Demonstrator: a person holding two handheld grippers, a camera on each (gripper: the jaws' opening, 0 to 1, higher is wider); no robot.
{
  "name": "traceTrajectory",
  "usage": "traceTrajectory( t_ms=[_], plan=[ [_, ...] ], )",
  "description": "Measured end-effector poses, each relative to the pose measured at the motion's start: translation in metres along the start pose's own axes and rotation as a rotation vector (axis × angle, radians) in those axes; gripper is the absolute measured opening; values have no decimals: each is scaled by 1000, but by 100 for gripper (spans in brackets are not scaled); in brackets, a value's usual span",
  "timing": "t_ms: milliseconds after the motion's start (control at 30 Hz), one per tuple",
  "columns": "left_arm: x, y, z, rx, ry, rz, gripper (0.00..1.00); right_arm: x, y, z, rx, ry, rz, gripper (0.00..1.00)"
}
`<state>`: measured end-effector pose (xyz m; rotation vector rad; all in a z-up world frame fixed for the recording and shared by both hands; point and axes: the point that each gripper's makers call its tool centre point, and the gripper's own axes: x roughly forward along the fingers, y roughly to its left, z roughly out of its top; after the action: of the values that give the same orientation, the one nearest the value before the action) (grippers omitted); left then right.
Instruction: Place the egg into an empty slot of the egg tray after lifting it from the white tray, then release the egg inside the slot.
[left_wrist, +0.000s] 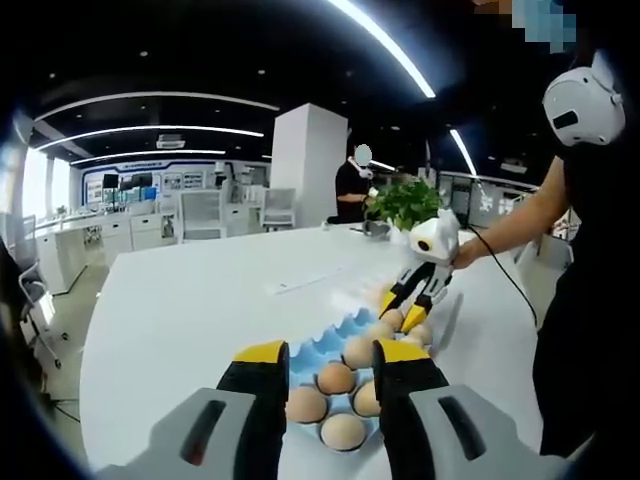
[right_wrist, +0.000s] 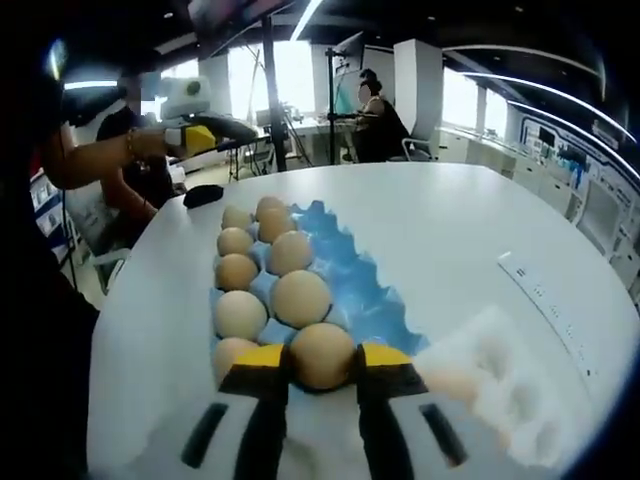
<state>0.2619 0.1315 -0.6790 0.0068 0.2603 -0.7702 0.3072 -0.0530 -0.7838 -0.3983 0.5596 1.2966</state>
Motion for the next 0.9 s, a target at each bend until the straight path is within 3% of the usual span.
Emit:
traceTrajectory(
  t_ms=[200, 333, 533, 667, 733, 800, 900],
  plan=[
    [0, 2, 0, 2, 3, 7, 37, 0, 0, 1, 3, -11, 3, 27],
    [0, 5, -2, -14, 11, 22, 44, 0, -3, 1, 2, -15, -12, 32],
    [0, 2, 0, 16, -3, 10, 40, 0, -2, 1, 4, -17, -15, 32],
    [0, 2, -1, 5, 5, 10, 40, -4, 1, 14, 36, -73, -7, 40],
    [1, 2, -2, 5, 6, 9, 40, -7, 2, 17, 29, -76, -7, 40],
    [1, 2, -1, 1, 4, 11, 41, -14, -3, 22, 38, -105, -26, 40],
    [0, 3, -1, 1, 6, 13, 41, -30, -29, 27, 67, -162, -130, 38]
  ],
)
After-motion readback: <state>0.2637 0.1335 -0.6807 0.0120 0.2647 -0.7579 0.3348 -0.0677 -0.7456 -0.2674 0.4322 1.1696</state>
